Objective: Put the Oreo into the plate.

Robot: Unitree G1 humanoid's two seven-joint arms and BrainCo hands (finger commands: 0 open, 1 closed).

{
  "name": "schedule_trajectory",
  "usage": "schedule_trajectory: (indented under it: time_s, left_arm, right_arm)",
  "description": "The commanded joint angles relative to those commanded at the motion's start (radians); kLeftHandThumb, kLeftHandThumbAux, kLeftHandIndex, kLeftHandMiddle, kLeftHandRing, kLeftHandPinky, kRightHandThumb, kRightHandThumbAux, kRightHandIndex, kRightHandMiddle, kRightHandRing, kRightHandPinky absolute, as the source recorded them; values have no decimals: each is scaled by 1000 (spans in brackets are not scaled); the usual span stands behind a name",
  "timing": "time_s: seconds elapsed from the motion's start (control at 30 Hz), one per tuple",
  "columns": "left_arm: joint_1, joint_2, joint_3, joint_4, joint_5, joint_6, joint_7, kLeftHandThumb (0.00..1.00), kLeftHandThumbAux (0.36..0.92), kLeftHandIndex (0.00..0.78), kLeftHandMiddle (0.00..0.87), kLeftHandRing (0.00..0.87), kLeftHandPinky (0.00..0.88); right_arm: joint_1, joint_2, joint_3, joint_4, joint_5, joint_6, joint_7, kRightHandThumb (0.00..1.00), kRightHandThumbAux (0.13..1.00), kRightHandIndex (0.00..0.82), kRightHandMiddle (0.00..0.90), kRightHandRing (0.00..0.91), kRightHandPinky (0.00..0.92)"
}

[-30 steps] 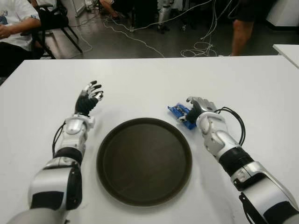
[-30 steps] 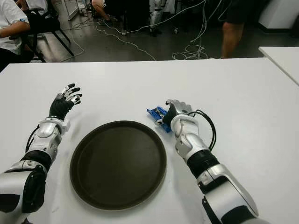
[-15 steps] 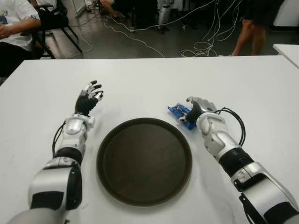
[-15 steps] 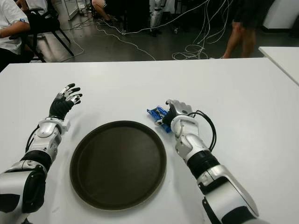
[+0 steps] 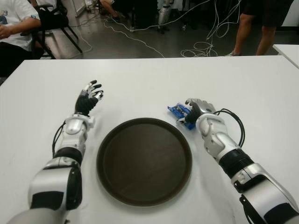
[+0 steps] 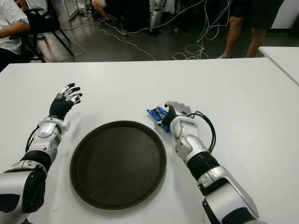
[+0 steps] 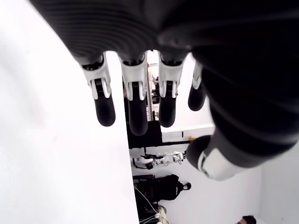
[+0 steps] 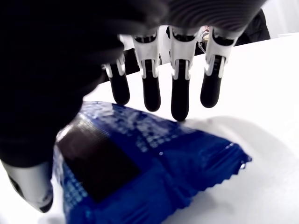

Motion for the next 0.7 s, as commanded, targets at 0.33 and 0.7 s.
schedule_trajectory:
  time_s: [0.33,0.7]
  left_arm:
    - [0,-1,-5,-1,7,-2,16,153,702,118,187,182,192]
    - [1,1,-5,-2,4,0,4,152,698,99,170,172,176]
  right_arm:
    - [3,4,5,2,-3,3,-10,0,671,250,254,270,265]
    - [5,4,4,10,1,-7,-22,0,682,249,262,281,286]
